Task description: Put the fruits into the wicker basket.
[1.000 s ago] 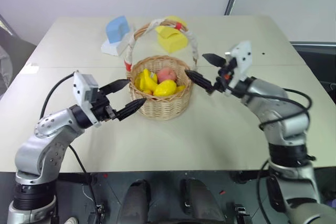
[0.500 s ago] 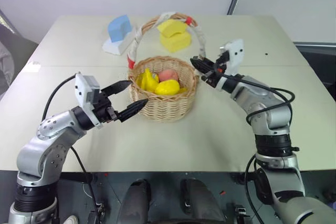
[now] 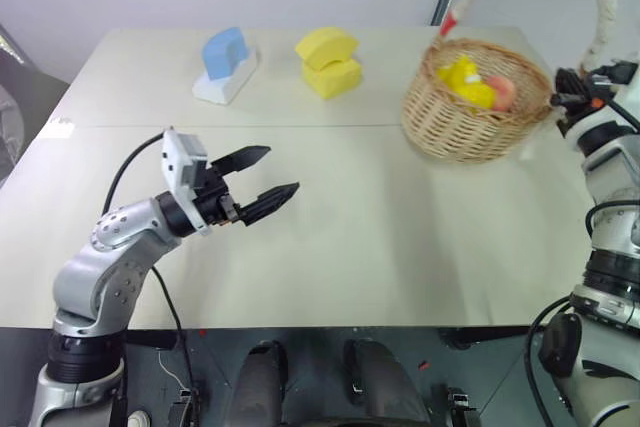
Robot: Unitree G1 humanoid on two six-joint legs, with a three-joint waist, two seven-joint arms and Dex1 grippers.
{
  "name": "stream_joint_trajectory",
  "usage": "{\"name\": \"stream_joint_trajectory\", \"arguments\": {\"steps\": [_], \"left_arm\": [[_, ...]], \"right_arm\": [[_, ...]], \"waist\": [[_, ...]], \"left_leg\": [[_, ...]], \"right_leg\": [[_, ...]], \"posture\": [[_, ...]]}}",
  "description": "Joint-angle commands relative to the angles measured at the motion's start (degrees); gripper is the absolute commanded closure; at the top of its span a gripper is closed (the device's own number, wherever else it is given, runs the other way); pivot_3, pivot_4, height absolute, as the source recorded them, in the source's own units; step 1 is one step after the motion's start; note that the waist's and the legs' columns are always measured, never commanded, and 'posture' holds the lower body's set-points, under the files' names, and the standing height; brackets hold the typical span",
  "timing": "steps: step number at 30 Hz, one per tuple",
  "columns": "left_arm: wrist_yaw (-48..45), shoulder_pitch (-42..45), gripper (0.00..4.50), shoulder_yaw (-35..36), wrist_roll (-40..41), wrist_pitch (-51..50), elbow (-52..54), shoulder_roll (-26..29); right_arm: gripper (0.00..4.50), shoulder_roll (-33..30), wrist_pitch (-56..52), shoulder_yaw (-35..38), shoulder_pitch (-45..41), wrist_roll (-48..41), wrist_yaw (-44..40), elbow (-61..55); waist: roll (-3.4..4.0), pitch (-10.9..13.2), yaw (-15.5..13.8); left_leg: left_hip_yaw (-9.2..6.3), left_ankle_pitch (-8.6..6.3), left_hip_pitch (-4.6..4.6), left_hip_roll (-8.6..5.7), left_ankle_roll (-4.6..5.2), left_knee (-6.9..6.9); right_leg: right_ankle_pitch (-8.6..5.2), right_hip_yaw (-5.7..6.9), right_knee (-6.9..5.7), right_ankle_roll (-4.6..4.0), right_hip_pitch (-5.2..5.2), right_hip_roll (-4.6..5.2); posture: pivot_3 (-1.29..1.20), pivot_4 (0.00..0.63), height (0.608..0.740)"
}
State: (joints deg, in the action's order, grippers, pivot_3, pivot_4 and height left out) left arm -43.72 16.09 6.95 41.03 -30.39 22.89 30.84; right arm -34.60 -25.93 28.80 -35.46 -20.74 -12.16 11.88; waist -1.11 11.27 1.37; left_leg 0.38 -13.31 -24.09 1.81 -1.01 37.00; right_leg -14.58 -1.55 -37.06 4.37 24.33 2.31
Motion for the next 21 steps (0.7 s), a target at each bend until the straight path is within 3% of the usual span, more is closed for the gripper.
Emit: {"name": "stream_joint_trajectory", "arguments": {"steps": [1,10,16,21], "left_arm": [[-0.35,1.79,0.0,-1.07,-0.89,1.62,-0.19,-0.73],[-0.72,0.62,0.0,-0.75,-2.29,2.89,-1.18,-1.24],[-2.24,-4.62,0.0,3.93,-2.75,4.14,-3.38,2.28],[0.42,-9.05,0.0,8.72,-3.32,3.21,-6.1,3.54]], "right_arm": [[4.49,-1.42,6.0,1.52,-2.97,1.89,2.66,3.79],[0.04,-2.42,7.63,0.45,4.48,2.03,-0.71,-2.52],[0.04,-3.57,4.72,6.86,20.67,-5.84,-10.2,-16.53],[0.04,-5.01,1.78,0.48,30.77,-11.76,-23.59,-27.84]], "waist": [[0.09,0.03,0.13],[0.13,0.04,-0.36],[0.16,0.02,-0.68],[0.19,0.01,0.02]], "left_leg": [[0.0,0.0,0.0,0.01,0.0,-0.01],[-0.06,0.0,-0.05,0.02,0.01,-0.01],[-0.16,0.0,-0.12,0.02,0.01,-0.02],[-0.02,-0.01,0.05,0.05,0.02,0.0]], "right_leg": [[0.05,0.0,-0.03,0.09,0.02,-0.02],[0.06,-0.02,-0.03,0.14,0.05,-0.07],[-0.02,0.02,-0.03,0.26,0.04,-0.06],[-0.08,-0.02,-0.04,-0.02,-0.01,-0.02]], "posture": [[0.0,0.15,0.74],[0.0,0.15,0.74],[0.0,0.15,0.74],[0.0,0.15,0.74]]}}
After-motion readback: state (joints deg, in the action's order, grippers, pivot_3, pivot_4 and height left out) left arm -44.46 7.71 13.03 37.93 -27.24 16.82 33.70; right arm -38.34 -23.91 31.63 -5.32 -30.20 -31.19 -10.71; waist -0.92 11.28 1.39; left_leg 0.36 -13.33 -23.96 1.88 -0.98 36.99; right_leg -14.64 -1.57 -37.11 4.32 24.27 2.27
